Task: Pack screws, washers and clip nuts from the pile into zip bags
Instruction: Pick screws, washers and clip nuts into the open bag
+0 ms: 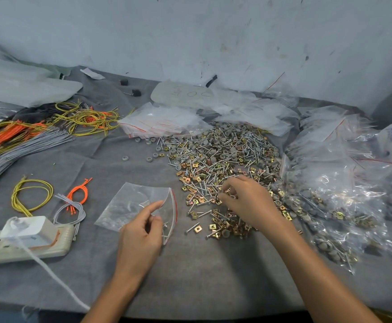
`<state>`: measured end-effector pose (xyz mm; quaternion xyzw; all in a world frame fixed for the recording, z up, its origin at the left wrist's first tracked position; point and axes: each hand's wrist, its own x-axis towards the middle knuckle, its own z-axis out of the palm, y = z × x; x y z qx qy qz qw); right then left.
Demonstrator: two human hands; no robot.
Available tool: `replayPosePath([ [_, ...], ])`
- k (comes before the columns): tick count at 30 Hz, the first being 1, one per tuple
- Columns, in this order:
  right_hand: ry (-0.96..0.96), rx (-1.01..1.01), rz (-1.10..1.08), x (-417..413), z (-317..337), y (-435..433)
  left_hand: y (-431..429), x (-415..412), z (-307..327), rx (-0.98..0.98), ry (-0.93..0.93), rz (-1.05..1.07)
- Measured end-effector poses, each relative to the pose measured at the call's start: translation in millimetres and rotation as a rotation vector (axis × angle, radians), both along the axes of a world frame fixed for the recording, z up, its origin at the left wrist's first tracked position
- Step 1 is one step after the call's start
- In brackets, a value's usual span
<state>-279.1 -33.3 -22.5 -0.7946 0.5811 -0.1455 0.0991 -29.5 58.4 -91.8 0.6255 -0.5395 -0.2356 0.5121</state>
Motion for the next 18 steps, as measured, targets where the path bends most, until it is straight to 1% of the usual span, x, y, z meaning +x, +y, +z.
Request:
replayPosePath([
  [2,-0.198,0.015,0.052,11.8,5.2,14.8,0.4,-0.4,0.7,0.003,-0.001,-0.002],
  [4,-0.326,0.042,0.187,32.8,6.2,36.6,0.1,0.0,0.5,0.004,0.001,-0.006],
  [5,-0.334,0.051,0.262,44.3,3.5,47.3,-0.2,0.3,-0.1,0.006,0.004,-0.008],
  [7,-0.245,0.025,0.351,65.9,-7.0,61.6,-0.6,1.2,-0.7,0.012,0.012,-0.009],
  [10,-0.038,-0.082,0.332,86.1,-16.7,65.1,0.0,0.7,-1.1,0.023,0.032,-0.003],
  [12,0.028,-0.114,0.328,91.3,-17.9,62.1,0.5,-0.2,-0.3,0.03,0.046,-0.004],
  [14,0.001,-0.119,0.332,89.8,-16.5,60.6,0.8,-0.2,0.2,0.015,0.028,-0.004],
  [16,-0.088,-0.084,0.319,80.6,-11.1,58.1,1.1,0.0,1.5,-0.004,0.003,0.003],
  [18,-0.192,-0.037,0.235,62.0,-5.2,48.6,1.3,-0.4,3.0,-0.001,0.008,0.009],
])
